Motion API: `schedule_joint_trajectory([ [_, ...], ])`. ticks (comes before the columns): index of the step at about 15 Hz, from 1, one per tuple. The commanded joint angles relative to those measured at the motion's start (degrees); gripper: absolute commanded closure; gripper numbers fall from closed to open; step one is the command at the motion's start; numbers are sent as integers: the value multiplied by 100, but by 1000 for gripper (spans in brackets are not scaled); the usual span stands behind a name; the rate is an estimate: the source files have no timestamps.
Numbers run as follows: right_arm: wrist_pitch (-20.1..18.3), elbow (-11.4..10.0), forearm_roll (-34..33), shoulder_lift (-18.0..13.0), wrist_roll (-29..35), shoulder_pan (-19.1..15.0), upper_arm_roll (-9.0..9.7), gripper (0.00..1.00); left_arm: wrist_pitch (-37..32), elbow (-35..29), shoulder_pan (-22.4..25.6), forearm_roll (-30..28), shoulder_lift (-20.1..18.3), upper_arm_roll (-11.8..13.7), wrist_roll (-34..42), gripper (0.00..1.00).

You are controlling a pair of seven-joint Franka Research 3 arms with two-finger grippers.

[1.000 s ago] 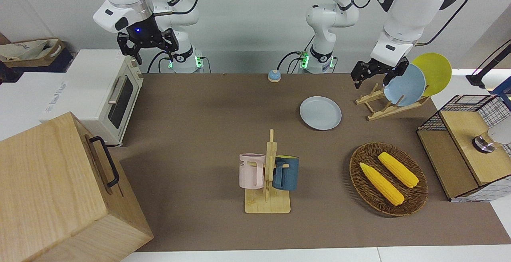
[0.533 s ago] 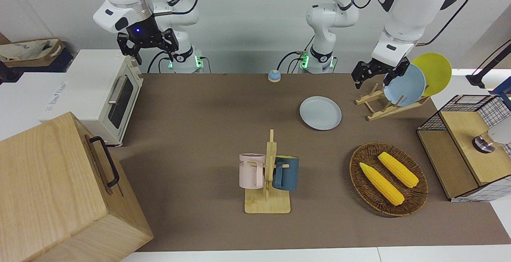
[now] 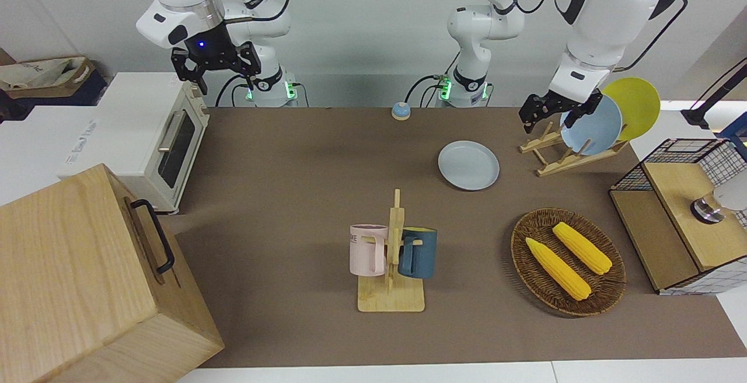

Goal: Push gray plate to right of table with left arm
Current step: 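Move the left gripper to the near edge of the gray plate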

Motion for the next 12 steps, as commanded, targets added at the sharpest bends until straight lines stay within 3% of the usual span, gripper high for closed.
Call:
schedule_joint_trajectory([
  [1,-89,50,25,-17,74,-113,96,17,1313,-2354,249,-126,-1455,6,405,0],
  [2,-89,50,24,-17,74,-113,87,17,1866,-3101,258,-134,-1781,84,405,0],
  [5,-89,50,24,-17,74,-113,87,17,2818,-4283,249,-152,-2109,181,405,0],
  [9,-89,50,33,-17,74,-113,87,17,3864,-5391,249,-152,-2127,190,309,0],
  [12,-89,50,25,-17,74,-113,96,17,4322,-5709,241,-152,-1943,181,273,0],
])
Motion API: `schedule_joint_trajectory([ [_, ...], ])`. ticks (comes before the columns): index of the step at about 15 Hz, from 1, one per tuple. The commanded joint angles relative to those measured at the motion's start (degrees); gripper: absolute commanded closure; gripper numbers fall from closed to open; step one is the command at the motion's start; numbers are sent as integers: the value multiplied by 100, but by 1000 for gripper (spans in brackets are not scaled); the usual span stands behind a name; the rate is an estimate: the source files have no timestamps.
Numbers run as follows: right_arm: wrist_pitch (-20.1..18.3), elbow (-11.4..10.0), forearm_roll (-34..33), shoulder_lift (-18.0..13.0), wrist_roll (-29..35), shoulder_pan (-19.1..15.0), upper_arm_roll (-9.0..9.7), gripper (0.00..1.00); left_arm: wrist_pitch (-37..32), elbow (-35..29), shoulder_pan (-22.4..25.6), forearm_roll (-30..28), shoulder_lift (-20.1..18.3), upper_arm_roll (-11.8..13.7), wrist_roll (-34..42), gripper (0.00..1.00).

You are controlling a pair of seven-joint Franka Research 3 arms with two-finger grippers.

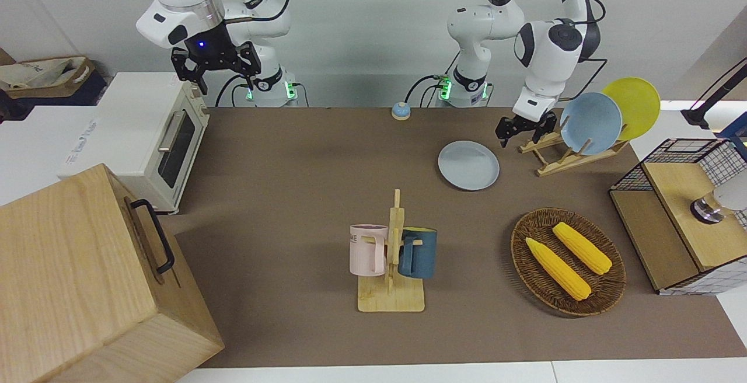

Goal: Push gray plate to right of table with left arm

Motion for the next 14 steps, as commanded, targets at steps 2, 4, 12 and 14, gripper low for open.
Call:
schedule_joint_trajectory([
  [2,-89,50,33,-17,74,-113,96,17,951,-694,17,-93,169,-6,-132,0],
  [4,-89,50,25,-17,74,-113,88,17,1110,-703,-26,-136,433,-6,-343,0],
  [12,-89,50,33,-17,74,-113,88,17,1681,-756,-44,-137,926,-67,-353,13],
  [14,-89,50,33,-17,74,-113,87,17,1735,-756,-44,-137,979,-94,-431,237],
])
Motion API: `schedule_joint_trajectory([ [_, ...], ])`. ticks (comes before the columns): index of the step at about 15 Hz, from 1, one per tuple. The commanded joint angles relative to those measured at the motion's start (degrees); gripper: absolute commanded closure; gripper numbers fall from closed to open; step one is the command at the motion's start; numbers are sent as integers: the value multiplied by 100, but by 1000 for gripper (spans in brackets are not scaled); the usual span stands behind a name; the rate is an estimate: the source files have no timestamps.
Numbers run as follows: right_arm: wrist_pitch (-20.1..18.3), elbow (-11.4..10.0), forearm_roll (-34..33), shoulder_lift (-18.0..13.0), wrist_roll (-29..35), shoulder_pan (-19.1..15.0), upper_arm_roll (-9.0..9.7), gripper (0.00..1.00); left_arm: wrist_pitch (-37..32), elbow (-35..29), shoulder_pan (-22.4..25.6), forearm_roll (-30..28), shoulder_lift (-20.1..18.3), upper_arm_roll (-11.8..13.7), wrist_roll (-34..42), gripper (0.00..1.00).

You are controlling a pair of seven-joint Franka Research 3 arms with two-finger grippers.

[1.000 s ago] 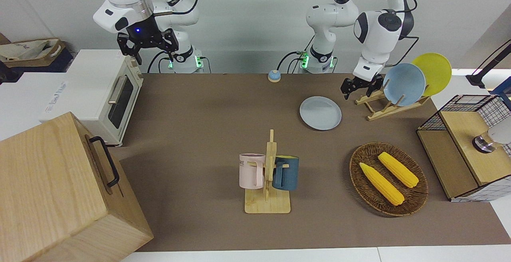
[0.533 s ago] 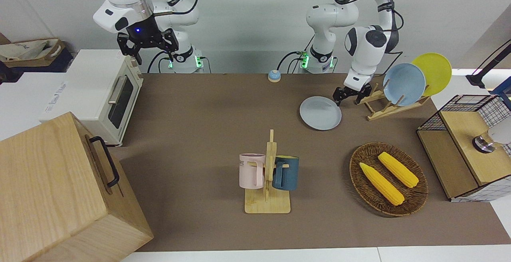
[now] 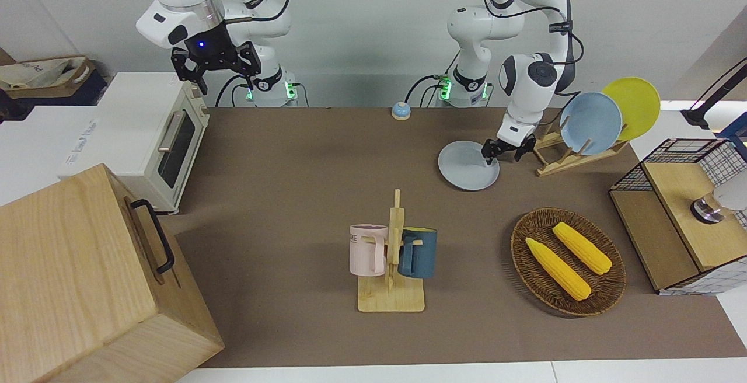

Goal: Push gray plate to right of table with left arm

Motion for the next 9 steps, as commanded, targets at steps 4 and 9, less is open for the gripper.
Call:
schedule_joint_trajectory([
  [4,-89,50,33,-17,74,-113,96,17,148,-85,-174,-79,15,-71,-552,697],
  [9,-89,50,33,-17,74,-113,96,17,122,-85,-157,-79,-11,-71,-561,946],
])
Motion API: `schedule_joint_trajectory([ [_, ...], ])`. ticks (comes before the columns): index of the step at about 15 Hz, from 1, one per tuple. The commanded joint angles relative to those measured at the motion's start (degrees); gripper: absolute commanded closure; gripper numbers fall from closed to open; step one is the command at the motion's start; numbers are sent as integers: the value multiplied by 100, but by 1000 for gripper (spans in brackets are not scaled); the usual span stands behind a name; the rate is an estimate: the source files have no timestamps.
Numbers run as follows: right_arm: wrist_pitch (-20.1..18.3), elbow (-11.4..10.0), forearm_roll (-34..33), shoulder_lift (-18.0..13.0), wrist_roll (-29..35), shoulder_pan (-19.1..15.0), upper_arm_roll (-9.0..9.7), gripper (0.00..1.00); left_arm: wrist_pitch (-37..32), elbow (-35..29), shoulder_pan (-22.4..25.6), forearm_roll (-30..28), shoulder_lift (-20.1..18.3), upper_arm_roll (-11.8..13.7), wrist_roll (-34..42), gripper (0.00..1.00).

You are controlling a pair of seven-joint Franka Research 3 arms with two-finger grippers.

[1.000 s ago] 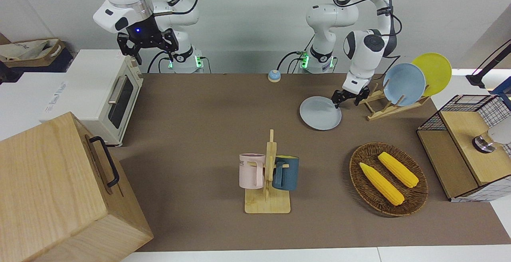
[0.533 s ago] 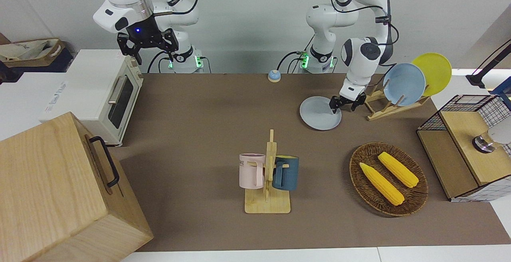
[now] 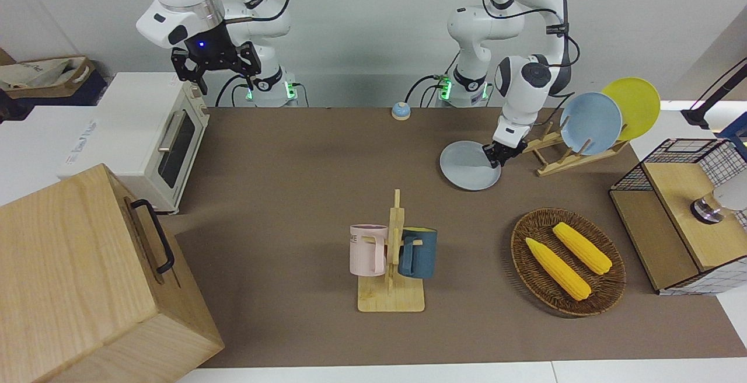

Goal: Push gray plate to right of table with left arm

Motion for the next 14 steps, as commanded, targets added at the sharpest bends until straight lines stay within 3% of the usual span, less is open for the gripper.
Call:
schedule_joint_trajectory([
  [1,-89,50,25,-17,74,-113,87,17,67,-94,-76,-77,-40,18,-79,965],
  [9,-89,50,33,-17,74,-113,87,17,59,-94,-67,-77,-31,18,-114,980],
  [14,-89,50,25,-17,74,-113,96,17,-38,-85,-645,-94,-40,-35,-1219,1000],
])
